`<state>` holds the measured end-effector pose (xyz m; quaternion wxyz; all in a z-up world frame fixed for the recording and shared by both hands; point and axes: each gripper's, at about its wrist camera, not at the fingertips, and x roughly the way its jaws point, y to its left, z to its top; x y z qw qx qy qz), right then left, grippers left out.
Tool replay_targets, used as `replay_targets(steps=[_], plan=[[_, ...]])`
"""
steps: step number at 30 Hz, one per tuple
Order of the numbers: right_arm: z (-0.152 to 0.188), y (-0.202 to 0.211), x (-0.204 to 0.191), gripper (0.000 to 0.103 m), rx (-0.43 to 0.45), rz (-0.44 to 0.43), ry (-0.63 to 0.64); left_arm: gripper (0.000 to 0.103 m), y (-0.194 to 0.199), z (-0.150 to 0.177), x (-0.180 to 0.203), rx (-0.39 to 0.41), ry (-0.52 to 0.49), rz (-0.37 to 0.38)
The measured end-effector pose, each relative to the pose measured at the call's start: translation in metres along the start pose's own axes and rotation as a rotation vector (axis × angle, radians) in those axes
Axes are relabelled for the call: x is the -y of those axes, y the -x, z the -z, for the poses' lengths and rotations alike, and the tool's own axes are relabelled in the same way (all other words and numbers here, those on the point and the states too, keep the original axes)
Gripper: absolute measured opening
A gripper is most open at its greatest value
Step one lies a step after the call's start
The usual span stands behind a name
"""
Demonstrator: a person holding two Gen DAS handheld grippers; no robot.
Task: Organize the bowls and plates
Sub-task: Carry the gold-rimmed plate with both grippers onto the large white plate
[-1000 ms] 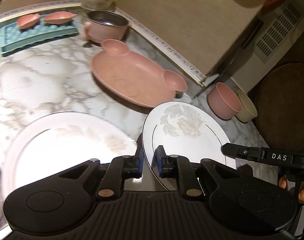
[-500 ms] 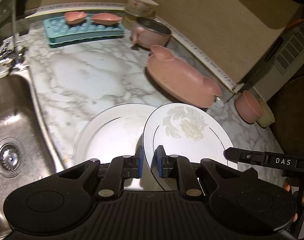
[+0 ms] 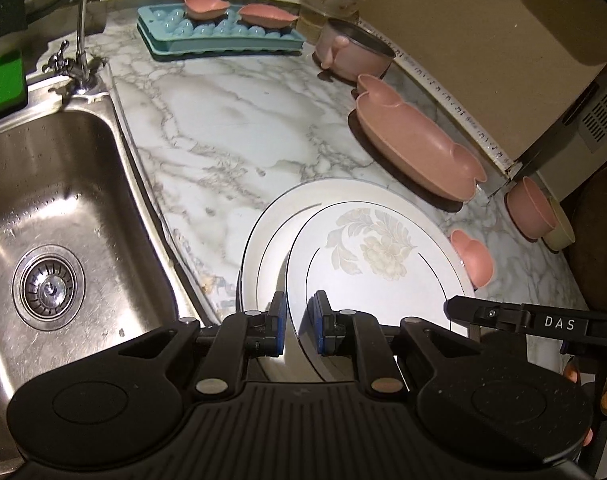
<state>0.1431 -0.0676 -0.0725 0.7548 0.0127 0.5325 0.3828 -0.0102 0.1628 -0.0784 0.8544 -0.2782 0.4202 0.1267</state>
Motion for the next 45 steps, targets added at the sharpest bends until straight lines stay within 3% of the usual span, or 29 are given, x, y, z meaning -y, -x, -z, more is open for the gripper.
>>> replay_targets(steps=[15, 30, 45], plan=[[0.002, -0.01, 0.001, 0.008, -0.016, 0.012, -0.028, 0.013, -0.005, 0.0, -0.007, -0.03, -0.002, 0.008], [0.002, -0.011, 0.001, 0.007, -0.021, 0.006, -0.038, 0.013, -0.006, -0.01, -0.02, -0.091, 0.048, 0.062], [0.0, -0.015, -0.004, 0.008, -0.04, 0.032, -0.019, 0.013, 0.006, -0.01, -0.018, -0.06, 0.02, 0.049]])
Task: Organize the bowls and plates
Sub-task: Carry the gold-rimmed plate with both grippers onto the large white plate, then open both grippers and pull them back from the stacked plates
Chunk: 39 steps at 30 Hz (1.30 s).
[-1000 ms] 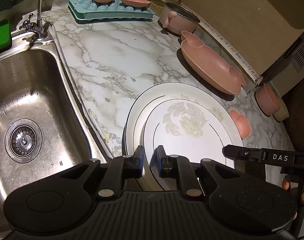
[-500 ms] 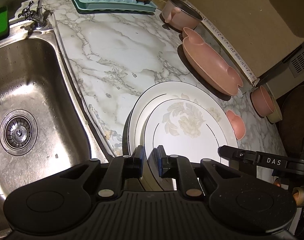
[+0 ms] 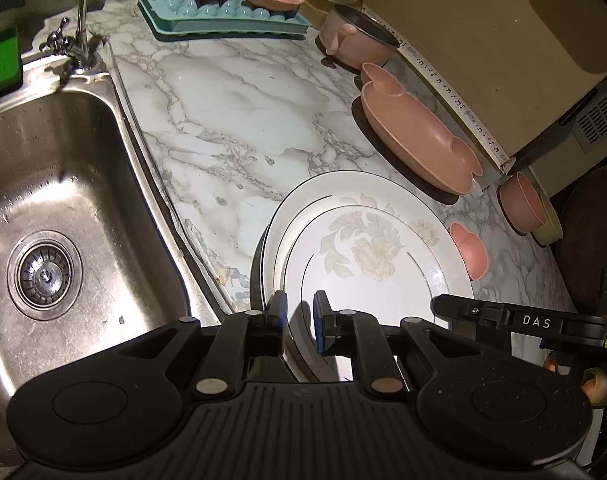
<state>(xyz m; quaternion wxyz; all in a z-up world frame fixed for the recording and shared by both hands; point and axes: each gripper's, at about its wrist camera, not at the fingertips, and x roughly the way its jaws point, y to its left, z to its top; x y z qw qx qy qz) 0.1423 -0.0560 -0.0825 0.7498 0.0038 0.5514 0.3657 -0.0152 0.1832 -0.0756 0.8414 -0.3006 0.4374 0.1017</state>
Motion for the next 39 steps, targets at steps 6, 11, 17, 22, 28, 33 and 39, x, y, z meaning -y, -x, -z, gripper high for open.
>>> replay_targets(steps=[6, 11, 17, 22, 28, 33, 39], plan=[[0.0, 0.01, -0.008, 0.018, 0.02, 0.036, 0.046, 0.013, 0.008, 0.003, 0.013, 0.05, -0.067, -0.02], [0.004, 0.023, -0.018, 0.023, 0.049, 0.049, 0.088, 0.013, 0.016, 0.005, 0.033, 0.099, -0.145, -0.015], [0.01, 0.046, -0.032, 0.034, 0.122, 0.073, 0.134, 0.014, 0.02, 0.006, 0.055, 0.13, -0.205, 0.003], [0.014, 0.065, -0.036, 0.047, 0.189, 0.096, 0.15, 0.019, 0.021, 0.003, 0.071, 0.147, -0.244, 0.037], [0.015, 0.085, -0.032, 0.068, 0.273, 0.142, 0.143, 0.023, 0.018, -0.004, 0.085, 0.167, -0.276, 0.061], [0.013, 0.095, -0.027, 0.081, 0.321, 0.185, 0.129, 0.065, 0.018, -0.011, 0.099, 0.21, -0.309, 0.054], [0.002, 0.102, -0.018, 0.088, 0.366, 0.251, 0.117, 0.075, 0.013, -0.028, 0.12, 0.277, -0.352, 0.032]])
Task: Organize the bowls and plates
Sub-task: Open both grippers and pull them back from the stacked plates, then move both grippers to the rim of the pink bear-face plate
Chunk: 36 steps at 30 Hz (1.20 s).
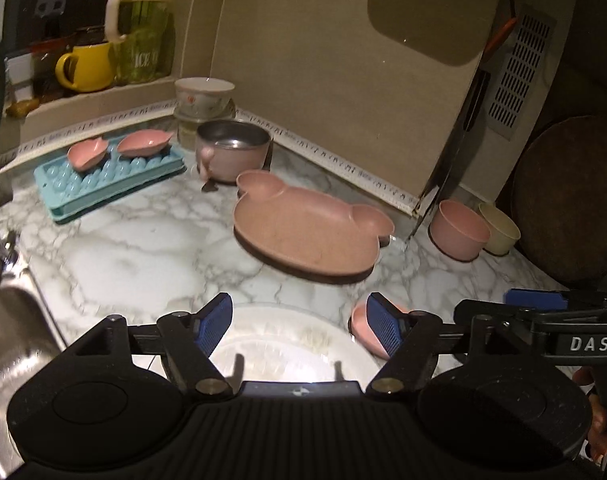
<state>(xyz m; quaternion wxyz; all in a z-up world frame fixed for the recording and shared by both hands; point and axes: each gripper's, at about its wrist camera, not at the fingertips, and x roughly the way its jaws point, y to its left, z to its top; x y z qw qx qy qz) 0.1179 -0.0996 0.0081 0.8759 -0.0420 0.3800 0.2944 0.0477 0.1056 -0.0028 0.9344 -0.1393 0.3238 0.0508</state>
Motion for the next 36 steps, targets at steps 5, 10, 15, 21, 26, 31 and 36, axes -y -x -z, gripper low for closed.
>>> replay_targets(steps=[5, 10, 15, 21, 26, 31, 36], plan=[[-0.012, -0.005, 0.008, 0.103, 0.064, 0.07, 0.007, 0.08, -0.02, -0.019, 0.008, 0.039, -0.023, -0.017], [-0.028, -0.026, 0.02, 0.103, 0.073, 0.084, -0.006, 0.081, -0.051, -0.038, 0.013, 0.023, -0.033, -0.054], [-0.045, -0.055, 0.031, 0.103, 0.051, 0.083, -0.016, 0.081, -0.084, -0.055, 0.009, -0.001, -0.017, -0.092], [-0.061, -0.089, 0.042, 0.103, 0.022, 0.096, -0.026, 0.081, -0.123, -0.071, -0.004, -0.047, -0.011, -0.12], [-0.07, -0.118, 0.056, 0.102, -0.022, 0.099, -0.06, 0.081, -0.158, -0.079, -0.019, -0.107, 0.015, -0.146], [-0.073, -0.146, 0.067, 0.098, -0.086, 0.091, -0.101, 0.081, -0.186, -0.084, -0.029, -0.139, 0.01, -0.173], [-0.073, -0.166, 0.072, 0.089, -0.14, 0.08, -0.143, 0.081, -0.21, -0.089, -0.041, -0.157, 0.037, -0.206]])
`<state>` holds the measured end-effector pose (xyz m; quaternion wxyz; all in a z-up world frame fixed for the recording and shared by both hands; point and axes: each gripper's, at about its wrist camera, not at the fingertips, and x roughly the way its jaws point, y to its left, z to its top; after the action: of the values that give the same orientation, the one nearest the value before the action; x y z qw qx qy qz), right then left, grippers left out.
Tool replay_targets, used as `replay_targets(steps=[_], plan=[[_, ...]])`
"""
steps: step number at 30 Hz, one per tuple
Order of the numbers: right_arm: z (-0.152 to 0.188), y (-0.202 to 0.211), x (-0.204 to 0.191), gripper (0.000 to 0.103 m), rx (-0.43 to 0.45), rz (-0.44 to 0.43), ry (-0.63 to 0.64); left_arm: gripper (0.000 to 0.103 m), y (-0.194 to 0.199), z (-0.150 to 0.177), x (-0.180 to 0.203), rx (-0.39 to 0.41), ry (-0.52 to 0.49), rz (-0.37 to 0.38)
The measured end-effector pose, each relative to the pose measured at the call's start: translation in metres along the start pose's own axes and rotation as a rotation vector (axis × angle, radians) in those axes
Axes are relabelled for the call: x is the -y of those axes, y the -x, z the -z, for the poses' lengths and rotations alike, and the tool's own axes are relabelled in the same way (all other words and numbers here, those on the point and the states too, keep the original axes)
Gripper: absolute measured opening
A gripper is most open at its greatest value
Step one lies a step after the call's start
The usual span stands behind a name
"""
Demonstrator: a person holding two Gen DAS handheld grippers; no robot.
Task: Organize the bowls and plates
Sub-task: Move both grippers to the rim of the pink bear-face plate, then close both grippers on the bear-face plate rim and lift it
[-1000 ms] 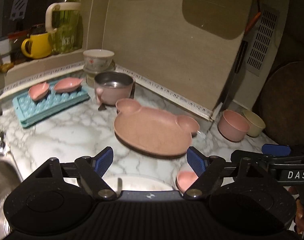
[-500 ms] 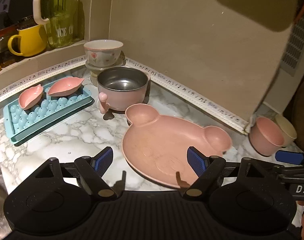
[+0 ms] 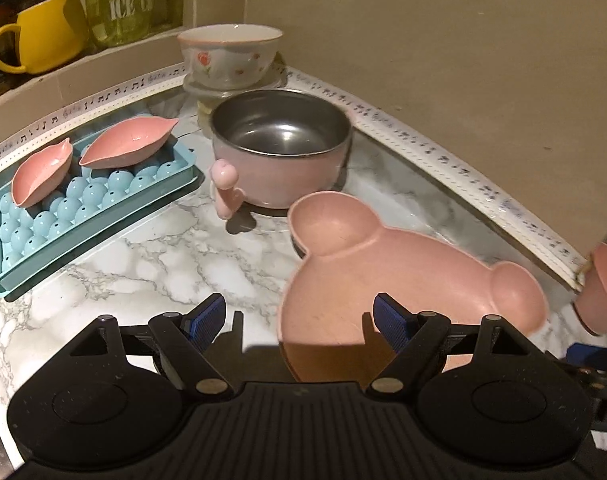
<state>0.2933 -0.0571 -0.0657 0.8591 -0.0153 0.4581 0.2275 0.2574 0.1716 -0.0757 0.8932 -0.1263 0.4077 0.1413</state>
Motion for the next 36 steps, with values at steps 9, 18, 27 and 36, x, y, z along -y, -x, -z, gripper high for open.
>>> replay_targets(steps=[9, 18, 27, 36], plan=[[-0.004, -0.024, 0.008, 0.068, -0.052, -0.032, -0.064, 0.08, -0.022, -0.006, -0.003, -0.025, 0.035, 0.003], [-0.005, -0.03, 0.007, 0.04, -0.079, -0.082, -0.066, 0.049, -0.03, -0.01, -0.008, -0.047, 0.075, 0.038], [-0.006, -0.032, 0.011, 0.018, -0.085, -0.084, -0.076, 0.025, -0.031, -0.01, -0.006, -0.059, 0.046, 0.043], [-0.003, -0.028, 0.014, 0.008, -0.082, -0.069, -0.049, 0.022, -0.023, -0.006, -0.009, -0.057, 0.052, 0.048]])
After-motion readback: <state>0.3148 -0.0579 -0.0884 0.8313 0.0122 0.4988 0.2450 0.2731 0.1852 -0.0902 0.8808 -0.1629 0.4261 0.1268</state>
